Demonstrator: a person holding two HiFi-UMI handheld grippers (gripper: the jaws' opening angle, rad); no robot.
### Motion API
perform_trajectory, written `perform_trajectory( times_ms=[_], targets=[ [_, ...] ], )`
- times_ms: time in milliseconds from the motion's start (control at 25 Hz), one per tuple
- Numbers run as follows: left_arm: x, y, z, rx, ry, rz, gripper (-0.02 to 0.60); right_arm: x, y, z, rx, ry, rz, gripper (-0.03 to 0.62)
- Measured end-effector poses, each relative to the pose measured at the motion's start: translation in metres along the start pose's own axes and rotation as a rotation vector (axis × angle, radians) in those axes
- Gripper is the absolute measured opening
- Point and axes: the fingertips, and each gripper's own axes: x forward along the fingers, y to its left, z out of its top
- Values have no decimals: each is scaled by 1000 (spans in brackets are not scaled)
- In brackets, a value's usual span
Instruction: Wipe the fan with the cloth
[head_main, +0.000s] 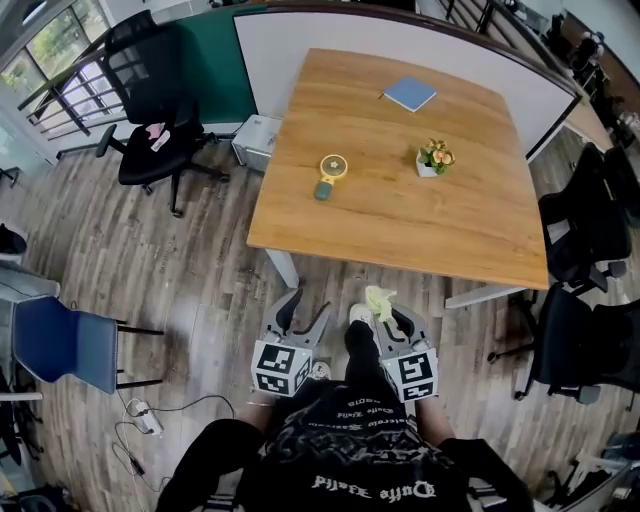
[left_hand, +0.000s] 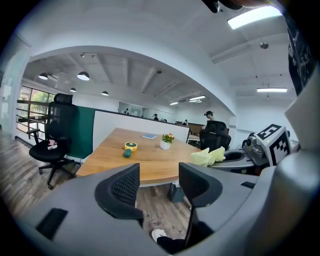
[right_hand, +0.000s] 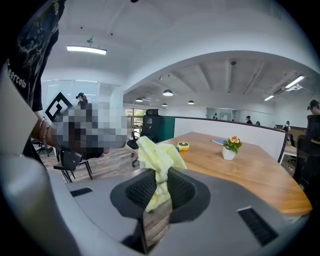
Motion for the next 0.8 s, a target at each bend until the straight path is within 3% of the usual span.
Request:
perform_trajectory(
  times_ms=[800],
  targets=[
    [193, 96, 49, -54, 86, 309, 253, 176, -156, 78, -140, -16, 234, 67]
  ],
)
